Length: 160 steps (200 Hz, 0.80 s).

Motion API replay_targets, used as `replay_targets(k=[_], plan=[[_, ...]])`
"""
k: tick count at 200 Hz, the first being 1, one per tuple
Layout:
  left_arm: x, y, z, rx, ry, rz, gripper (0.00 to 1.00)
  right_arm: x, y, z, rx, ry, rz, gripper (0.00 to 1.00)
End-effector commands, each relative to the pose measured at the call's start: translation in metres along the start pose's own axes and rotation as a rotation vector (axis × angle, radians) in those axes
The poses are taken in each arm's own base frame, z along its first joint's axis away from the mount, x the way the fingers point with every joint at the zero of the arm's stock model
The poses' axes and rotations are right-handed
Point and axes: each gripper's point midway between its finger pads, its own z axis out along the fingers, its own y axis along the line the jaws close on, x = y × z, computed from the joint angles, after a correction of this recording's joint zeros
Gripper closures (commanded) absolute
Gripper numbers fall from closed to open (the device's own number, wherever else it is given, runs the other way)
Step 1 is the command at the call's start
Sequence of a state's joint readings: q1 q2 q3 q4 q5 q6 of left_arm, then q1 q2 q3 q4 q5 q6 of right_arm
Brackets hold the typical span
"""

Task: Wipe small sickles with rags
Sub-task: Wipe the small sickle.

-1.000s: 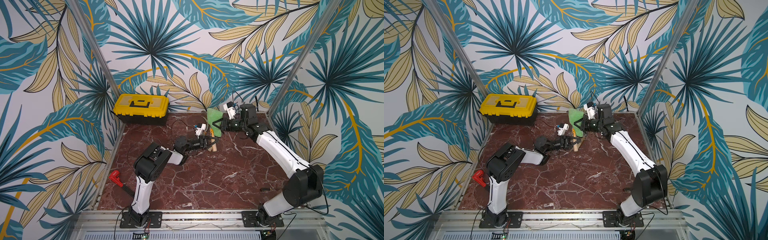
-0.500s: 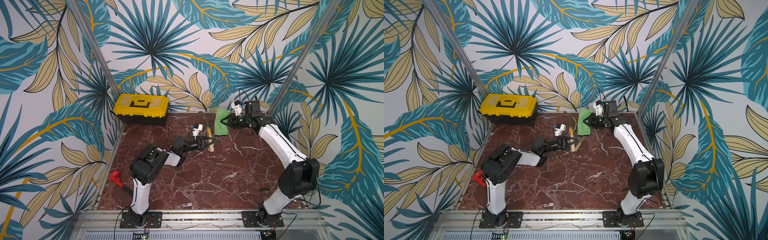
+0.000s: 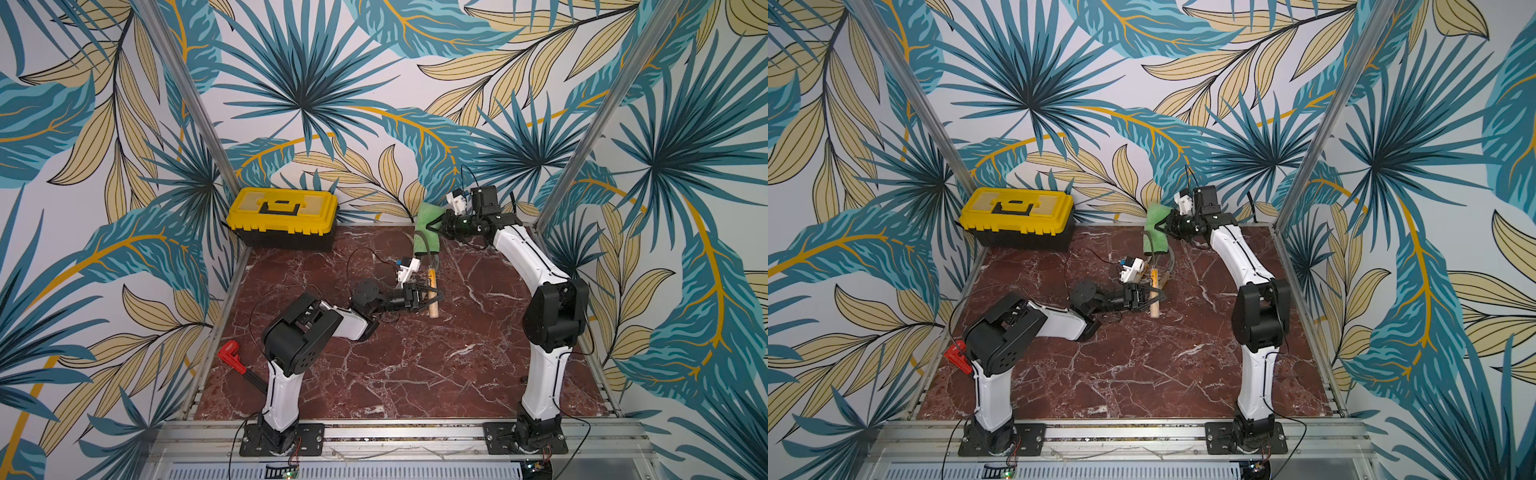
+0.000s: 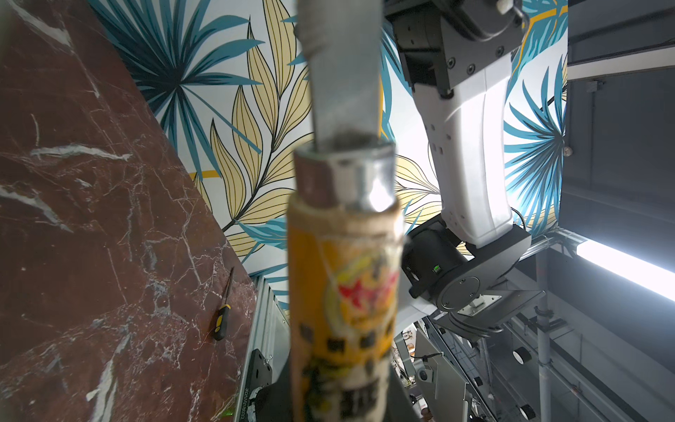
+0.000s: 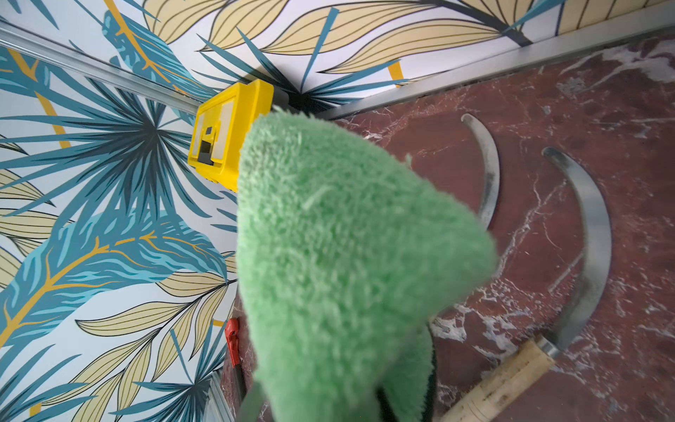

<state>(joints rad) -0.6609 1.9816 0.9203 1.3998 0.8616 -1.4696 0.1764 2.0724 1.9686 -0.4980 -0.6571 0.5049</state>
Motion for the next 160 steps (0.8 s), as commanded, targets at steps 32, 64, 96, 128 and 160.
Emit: replay_targets(k=[32, 64, 96, 128, 160], plan=[[0.001, -0.007, 0.004, 0.026, 0.014, 0.036, 1.0, 0.003, 0.026, -0.008, -0.127, 0.008, -0.03, 0.97], [0.0, 0.0, 0.006, 0.019, 0.017, 0.026, 1.0, 0.012, 0.043, -0.023, -0.181, 0.012, -0.056, 0.97], [-0.001, 0.006, 0.007, 0.015, 0.017, 0.019, 1.0, 0.023, 0.057, -0.039, -0.204, 0.008, -0.082, 0.97], [-0.004, 0.013, 0.009, 0.011, 0.02, 0.01, 1.0, 0.038, 0.067, -0.054, -0.209, 0.011, -0.106, 0.97], [-0.007, 0.016, 0.01, 0.012, 0.018, 0.014, 1.0, 0.055, 0.073, -0.063, -0.208, 0.027, -0.12, 0.97]])
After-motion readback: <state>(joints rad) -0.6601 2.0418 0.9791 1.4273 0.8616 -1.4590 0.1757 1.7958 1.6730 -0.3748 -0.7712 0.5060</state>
